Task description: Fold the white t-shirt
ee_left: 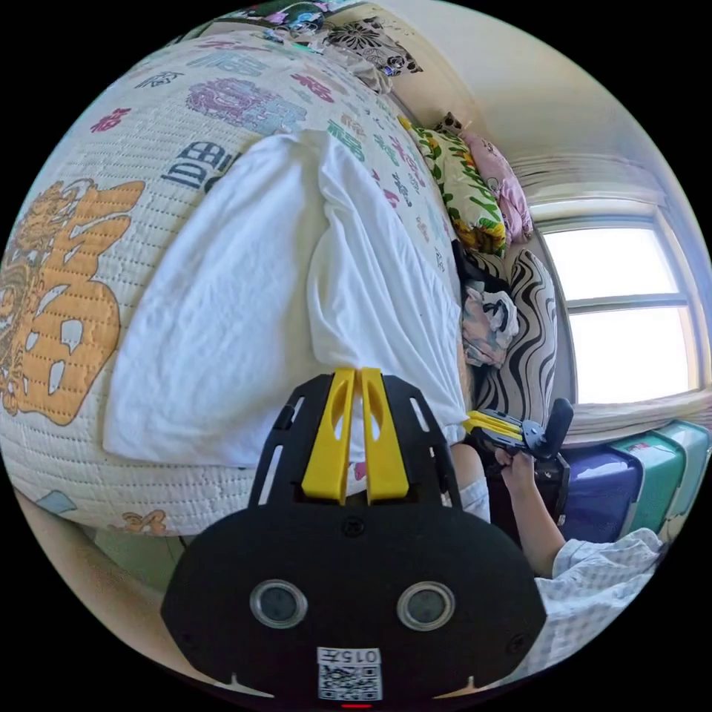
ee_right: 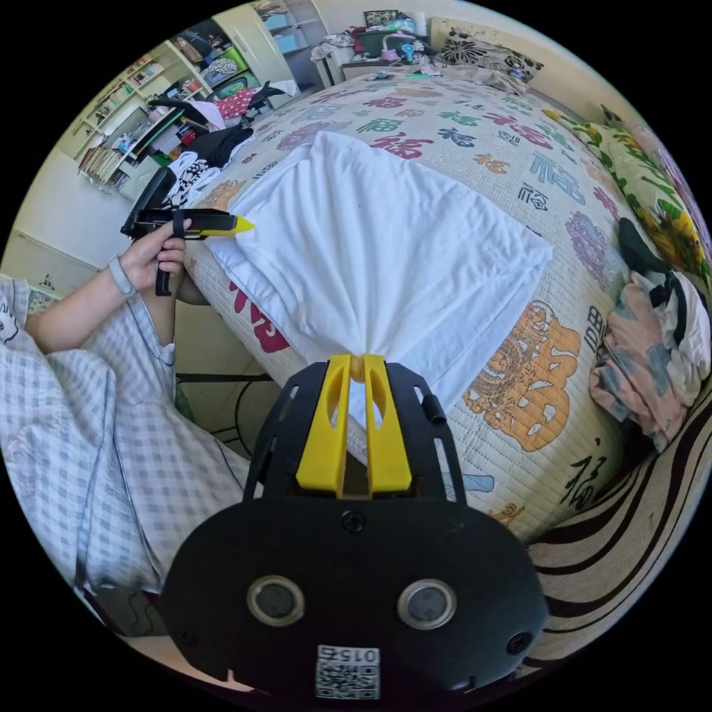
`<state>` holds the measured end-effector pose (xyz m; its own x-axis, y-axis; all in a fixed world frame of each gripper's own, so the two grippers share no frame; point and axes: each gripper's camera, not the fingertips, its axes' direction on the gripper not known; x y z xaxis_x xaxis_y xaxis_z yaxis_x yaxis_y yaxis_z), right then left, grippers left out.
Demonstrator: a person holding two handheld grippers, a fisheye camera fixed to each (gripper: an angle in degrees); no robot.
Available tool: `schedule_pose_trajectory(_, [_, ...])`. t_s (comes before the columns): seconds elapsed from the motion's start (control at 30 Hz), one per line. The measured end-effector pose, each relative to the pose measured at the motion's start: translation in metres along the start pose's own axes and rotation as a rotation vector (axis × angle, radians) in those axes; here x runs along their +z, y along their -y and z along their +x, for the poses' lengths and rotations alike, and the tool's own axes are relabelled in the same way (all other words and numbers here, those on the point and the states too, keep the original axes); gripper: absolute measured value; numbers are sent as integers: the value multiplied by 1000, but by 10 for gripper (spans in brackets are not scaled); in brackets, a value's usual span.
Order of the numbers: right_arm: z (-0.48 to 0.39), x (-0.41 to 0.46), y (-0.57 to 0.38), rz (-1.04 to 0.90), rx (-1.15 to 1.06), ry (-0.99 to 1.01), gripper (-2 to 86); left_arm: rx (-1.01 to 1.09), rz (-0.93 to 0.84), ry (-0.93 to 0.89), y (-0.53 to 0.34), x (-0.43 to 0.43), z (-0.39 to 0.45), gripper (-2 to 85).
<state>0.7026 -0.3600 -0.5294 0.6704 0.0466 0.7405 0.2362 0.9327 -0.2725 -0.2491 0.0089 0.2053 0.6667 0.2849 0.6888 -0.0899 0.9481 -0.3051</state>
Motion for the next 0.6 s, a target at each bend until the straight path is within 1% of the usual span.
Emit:
schedule_pose_trajectory(0.13, [3,-8,-8,-2,-49,-17,38,18,27,6,-16,-42,-7,-3])
schedule_pose_trajectory(0.23, [11,-9,-13,-6,-74,45,45,25,11,30,-24,-53,-14,0])
schedule_pose_trajectory(0.37, [22,11,-15,-168,-83,37,55,13,-62,60,-24,-34,-25,13])
schedule_pose_trajectory(0.4, [26,8,-18,-174,-81,38,54,2,-76,66,-25,-35,-27,17])
schedule_pose_trajectory(0.47, [37,-4,-27,-166,-44,5,48,6,-73,85,-28,-46,-24,18])
schedule_pose_trajectory(0.53, [49,-24,-36,-111,7,-2,42,82,-24,141,-30,-67,-4,16])
schedule_pose_trajectory(0.6, [63,-50,-37,46,53,73,33,151,-15,131,-25,-69,15,14])
